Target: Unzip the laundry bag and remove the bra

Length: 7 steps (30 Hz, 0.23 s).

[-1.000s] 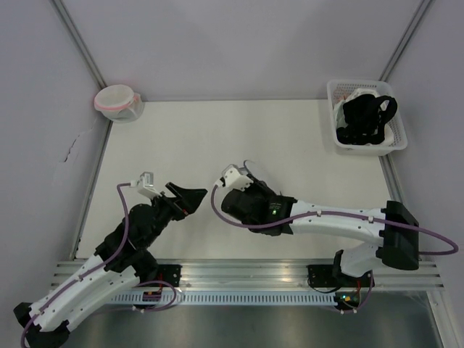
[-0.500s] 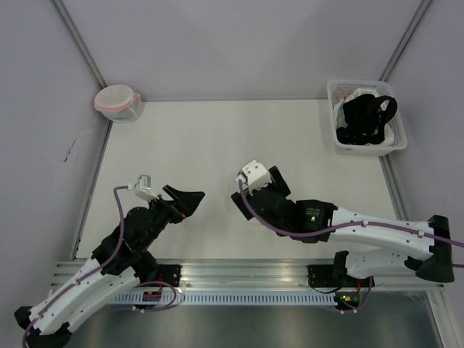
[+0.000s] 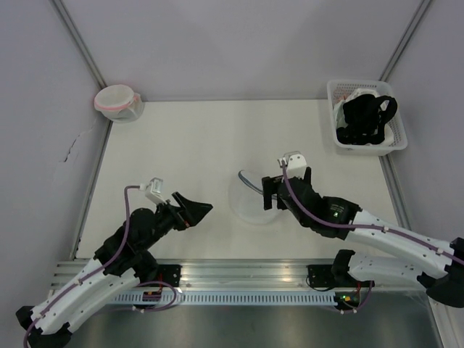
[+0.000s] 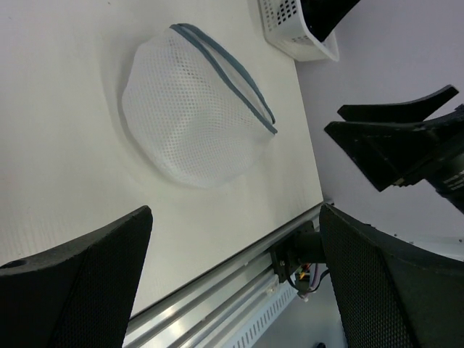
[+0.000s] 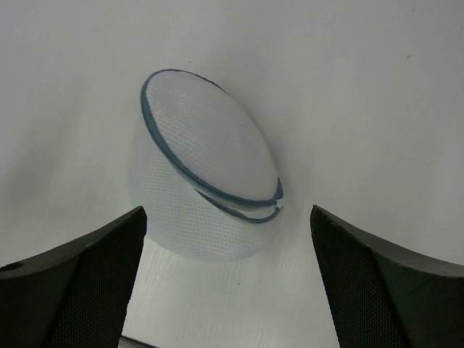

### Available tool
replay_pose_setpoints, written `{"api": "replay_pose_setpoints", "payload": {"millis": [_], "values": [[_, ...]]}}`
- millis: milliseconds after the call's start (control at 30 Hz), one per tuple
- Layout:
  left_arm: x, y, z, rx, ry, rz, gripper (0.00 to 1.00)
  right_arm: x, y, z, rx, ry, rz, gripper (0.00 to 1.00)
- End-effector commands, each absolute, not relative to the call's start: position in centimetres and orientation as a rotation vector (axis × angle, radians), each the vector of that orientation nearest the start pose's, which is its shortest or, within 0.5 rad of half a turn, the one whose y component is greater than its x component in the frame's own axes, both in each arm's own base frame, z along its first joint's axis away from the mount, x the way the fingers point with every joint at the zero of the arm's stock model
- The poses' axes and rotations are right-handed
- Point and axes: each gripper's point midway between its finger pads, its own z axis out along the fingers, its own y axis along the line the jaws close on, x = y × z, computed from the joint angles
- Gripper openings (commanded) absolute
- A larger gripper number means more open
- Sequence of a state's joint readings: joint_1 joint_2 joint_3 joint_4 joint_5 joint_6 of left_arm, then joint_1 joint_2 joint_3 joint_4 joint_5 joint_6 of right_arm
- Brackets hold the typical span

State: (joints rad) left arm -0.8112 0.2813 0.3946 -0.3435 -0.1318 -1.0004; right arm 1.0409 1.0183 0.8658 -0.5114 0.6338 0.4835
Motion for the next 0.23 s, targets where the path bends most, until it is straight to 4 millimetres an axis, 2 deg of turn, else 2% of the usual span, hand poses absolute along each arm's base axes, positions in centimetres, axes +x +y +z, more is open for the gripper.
{"api": "replay_pose_setpoints", "payload": {"millis": [0, 200], "values": [[14.97, -19.08, 18.83, -0.191, 1.962, -1.167, 1.00, 21.00, 21.90, 21.92, -0.198, 2.039, 0.433, 0.98], [14.83, -19.25, 19.22, -0.168, 1.961, -1.173, 1.00, 20.04, 22.19, 22.17, -0.212, 2.012, 0.533, 0.98]]}}
